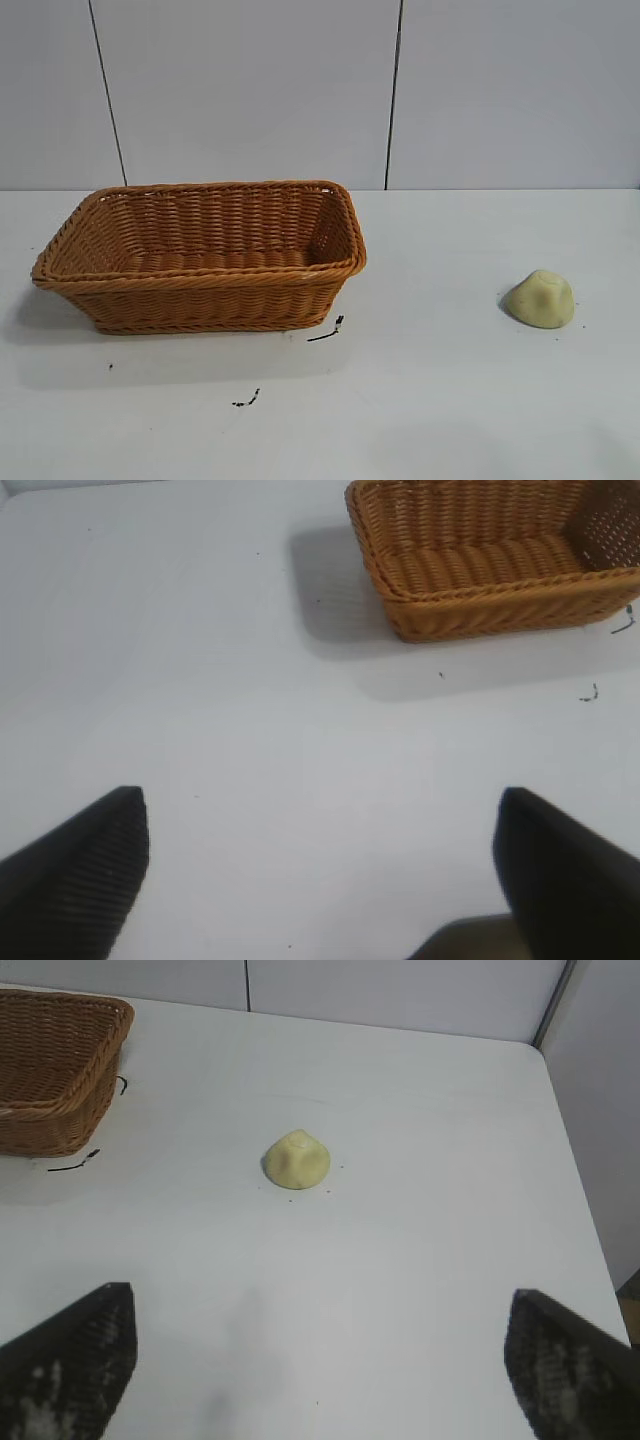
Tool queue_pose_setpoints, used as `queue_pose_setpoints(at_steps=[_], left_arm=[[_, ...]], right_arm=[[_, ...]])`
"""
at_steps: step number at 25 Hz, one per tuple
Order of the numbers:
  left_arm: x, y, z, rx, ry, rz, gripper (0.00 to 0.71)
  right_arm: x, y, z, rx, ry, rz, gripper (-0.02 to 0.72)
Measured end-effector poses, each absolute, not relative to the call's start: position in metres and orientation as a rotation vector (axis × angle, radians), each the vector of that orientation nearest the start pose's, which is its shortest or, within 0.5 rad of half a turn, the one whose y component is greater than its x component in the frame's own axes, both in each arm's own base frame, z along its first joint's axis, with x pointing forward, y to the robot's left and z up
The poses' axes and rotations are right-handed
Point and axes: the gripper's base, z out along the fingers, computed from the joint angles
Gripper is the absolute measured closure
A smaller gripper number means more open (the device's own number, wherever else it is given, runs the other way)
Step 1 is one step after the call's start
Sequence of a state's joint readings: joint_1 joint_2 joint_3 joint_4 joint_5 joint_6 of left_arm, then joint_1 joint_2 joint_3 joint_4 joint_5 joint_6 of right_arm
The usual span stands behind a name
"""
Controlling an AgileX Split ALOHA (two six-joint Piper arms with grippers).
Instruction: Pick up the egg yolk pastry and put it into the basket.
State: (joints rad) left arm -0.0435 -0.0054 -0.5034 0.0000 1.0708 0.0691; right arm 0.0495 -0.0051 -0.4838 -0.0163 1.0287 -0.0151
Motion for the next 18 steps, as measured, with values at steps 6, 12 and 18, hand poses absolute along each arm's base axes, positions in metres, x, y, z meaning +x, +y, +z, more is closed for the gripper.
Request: queue_pose_setpoints(at_steps=[6,12,18], left_arm=[[-0.007,0.0,0.277,0.115,2.042,0.016,0.014],[-0.007,0.0,0.277,0.115,2.042,0.016,0.014],[-0.007,0.0,0.277,0.115,2.042,0.016,0.014]], right_arm=[[-0.002,-0.001,0.275,-0.065,2.022,0.002,0.01],[0.0,-0.001,0.278,-0.065,2.032,0.002,0.01],[0.038,0.001,0.302,-0.072,2.173,0.0,0.01]])
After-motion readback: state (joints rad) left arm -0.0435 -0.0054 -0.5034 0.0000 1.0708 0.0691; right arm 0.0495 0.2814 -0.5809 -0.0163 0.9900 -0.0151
